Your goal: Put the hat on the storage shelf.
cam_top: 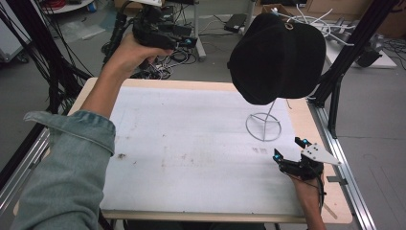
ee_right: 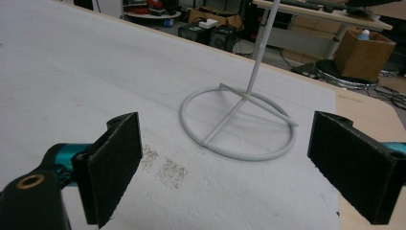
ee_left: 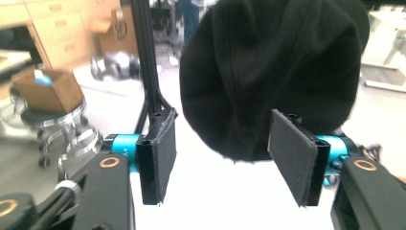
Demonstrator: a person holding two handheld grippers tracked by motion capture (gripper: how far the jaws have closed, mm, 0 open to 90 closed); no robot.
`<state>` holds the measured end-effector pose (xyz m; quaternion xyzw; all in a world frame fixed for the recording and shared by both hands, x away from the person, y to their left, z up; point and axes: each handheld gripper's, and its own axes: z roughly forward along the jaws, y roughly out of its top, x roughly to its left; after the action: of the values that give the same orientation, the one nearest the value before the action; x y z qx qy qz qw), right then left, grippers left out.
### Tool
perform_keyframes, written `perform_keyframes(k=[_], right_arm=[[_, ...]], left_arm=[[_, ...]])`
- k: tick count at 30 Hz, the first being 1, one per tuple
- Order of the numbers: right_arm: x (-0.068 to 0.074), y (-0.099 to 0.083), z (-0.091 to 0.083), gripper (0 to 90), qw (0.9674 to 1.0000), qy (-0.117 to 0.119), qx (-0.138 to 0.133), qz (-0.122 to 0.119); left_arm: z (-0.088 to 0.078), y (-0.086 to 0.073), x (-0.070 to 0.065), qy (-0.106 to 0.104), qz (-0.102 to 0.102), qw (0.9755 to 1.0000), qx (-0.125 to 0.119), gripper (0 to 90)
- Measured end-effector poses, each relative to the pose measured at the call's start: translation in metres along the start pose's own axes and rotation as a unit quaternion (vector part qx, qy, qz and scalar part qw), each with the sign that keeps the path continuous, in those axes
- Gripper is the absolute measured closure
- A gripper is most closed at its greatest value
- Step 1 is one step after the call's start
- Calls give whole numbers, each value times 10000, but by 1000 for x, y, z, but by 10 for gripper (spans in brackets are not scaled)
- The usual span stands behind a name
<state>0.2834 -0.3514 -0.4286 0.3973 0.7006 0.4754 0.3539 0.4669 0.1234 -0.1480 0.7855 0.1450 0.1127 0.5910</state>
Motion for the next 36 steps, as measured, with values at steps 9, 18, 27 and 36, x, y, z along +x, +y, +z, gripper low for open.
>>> perform_keyframes(k=[9,18,27,36], right_arm=[[2,4,7,108,10000,74,-25,48],[7,7,11,108,9999,116,-63,52],[10,9,13,108,9999,131,-35,56],[8,9,12,108,9999,67,-27,112]], left_arm=[[-42,-29,-21,767,129,9969,103,298],[-76,-59,-45,1338,268,9905,173,248],[-101,-93,-59,1672,234,9856,92,248],[-120,-131,-68,2098,117,9777,5,237]])
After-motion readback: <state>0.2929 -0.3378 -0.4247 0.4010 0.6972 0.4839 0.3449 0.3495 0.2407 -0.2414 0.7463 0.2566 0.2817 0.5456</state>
